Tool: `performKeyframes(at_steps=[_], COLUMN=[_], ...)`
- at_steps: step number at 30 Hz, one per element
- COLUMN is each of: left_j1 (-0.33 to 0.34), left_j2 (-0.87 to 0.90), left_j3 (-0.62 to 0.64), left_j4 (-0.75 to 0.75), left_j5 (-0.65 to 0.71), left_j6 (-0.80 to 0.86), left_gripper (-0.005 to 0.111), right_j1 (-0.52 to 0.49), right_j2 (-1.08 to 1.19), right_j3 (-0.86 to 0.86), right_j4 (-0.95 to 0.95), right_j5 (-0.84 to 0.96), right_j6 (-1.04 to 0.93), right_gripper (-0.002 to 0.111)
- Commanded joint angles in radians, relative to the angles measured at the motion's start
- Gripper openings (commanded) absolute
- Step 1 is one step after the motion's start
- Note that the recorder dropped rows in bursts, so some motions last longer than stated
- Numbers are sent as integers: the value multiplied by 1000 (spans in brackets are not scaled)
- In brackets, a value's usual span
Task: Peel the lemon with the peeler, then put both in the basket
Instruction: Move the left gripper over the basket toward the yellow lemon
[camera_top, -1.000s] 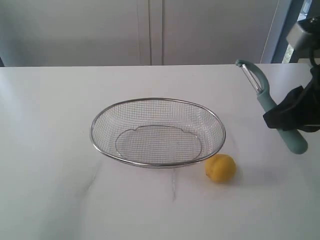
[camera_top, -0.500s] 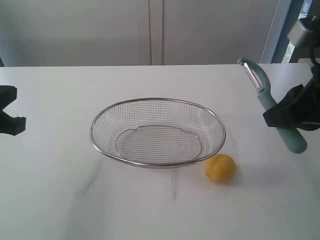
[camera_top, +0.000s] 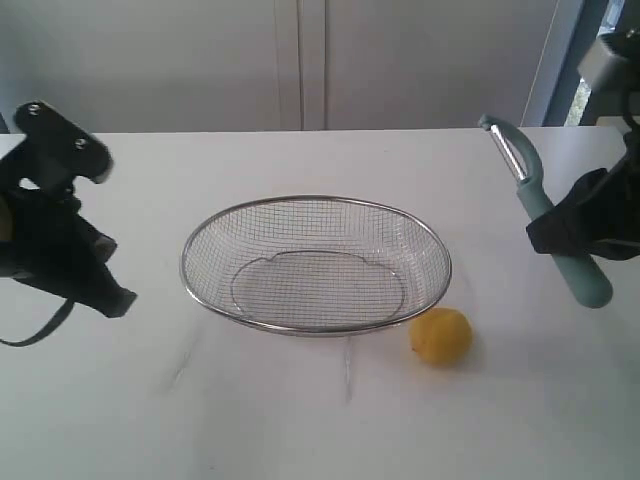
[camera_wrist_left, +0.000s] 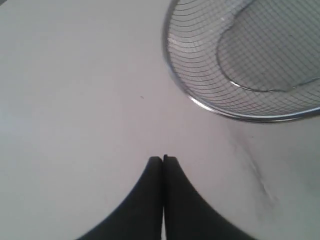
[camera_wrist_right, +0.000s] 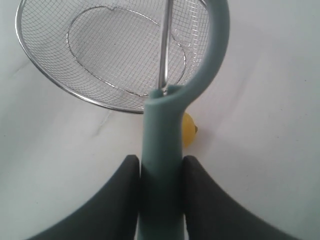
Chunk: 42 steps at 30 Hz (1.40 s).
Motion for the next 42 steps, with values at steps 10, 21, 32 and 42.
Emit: performKeyframes(at_steps=[10,21,32,42], left_j1=[-345,-506,-620,-627], left_j2=[280,534,660,687], left_j3=[-343,-625,-703,-703], left_j4=[-43,-236,-264,-264], left_j5=[155,208,228,189], left_j6=[71,284,709,1237], left_gripper=[0,0,0,45], right_j1=[-6,-6,-6,-6], right_j2=[-68,-117,-117,-117], right_j3=[-2,-2,-2,-2], right_j4=[-112,-240,-242,-242], right_j5=[-21,-37,-33,-28], right_j6=[106,227,227,227], right_gripper=[0,0,0,0])
